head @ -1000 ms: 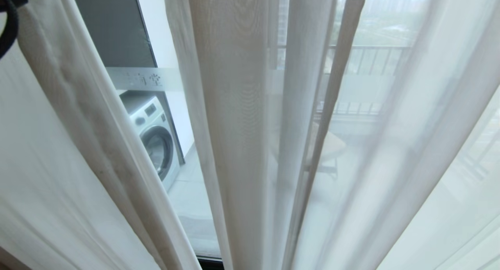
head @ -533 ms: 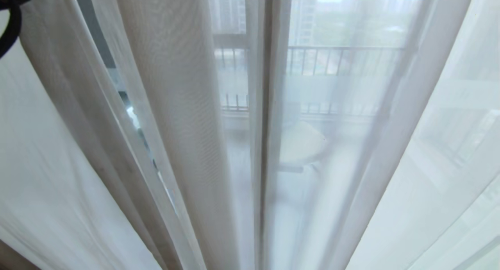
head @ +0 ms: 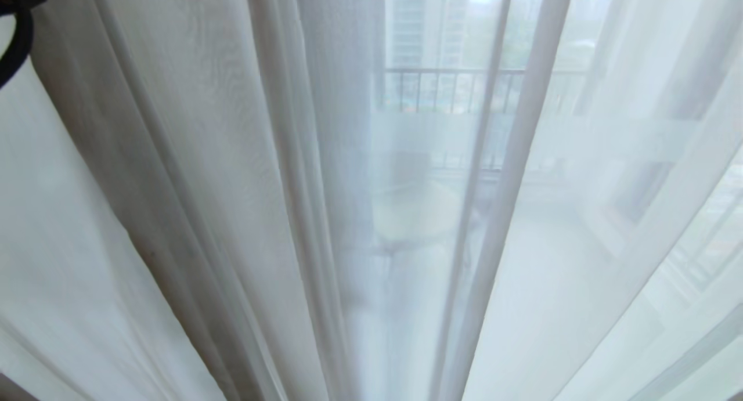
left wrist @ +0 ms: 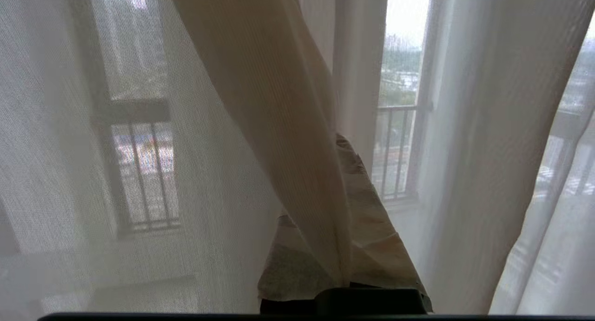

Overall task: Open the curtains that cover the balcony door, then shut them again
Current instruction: Close the inner curtains on both sides

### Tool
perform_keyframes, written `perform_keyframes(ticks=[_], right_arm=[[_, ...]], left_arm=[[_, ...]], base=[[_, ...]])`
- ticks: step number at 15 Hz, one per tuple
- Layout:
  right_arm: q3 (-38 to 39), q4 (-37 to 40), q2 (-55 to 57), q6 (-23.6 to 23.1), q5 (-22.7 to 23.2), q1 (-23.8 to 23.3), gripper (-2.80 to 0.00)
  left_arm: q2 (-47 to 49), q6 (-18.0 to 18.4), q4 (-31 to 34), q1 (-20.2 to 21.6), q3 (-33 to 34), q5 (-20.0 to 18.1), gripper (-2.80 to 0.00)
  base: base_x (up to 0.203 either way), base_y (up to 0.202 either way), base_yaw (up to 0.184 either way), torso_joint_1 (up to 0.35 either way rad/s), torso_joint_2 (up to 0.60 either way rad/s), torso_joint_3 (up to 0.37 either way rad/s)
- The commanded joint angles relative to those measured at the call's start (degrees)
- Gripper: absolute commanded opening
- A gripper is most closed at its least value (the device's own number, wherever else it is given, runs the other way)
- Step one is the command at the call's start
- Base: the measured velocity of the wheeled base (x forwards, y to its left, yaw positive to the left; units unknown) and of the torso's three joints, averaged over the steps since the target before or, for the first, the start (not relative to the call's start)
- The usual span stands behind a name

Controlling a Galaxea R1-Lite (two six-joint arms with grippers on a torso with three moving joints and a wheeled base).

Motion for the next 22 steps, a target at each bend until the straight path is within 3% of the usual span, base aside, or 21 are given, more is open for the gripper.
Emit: perform_keyframes(ticks=[1,6,13,18,22], right_arm=[[0.0,-0.02,0.0,-0.02,-0.01,0.01,-2.8],[0.0,-0.02,0.0,-0.02,0.02,0.01,-2.8],[0.0,-0.02,0.0,-0.02,0.02,0.01,-2.8],[0.0,-0.02,0.0,-0.02,0.02,0.01,-2.8],[0.0,-0.02,0.0,-0.02,0.02,0.01,-2.8]], left_arm=[[0.08,-0.03,-0.17,-0.01,-0.03,-0.04,-2.8],[0.17,-0.07,-0.17,-0.58,-0.02,0.04,-2.8],[0.95,-0.05,-0.17,-1.95,-3.16,0.14,-2.8],[2.03,-0.09,0.2,-7.41,-5.64,0.69,-2.8],[4.46,-0.03,6.37,-13.97,-11.62,0.75,-2.8]], base=[[0.0,-0.198,0.003,0.003,0.0,0.007],[0.0,-0.155,-0.003,0.003,0.0,0.003],[0.0,0.0,0.0,0.0,0.0,0.0],[0.0,0.0,0.0,0.0,0.0,0.0],[0.0,0.0,0.0,0.0,0.0,0.0]])
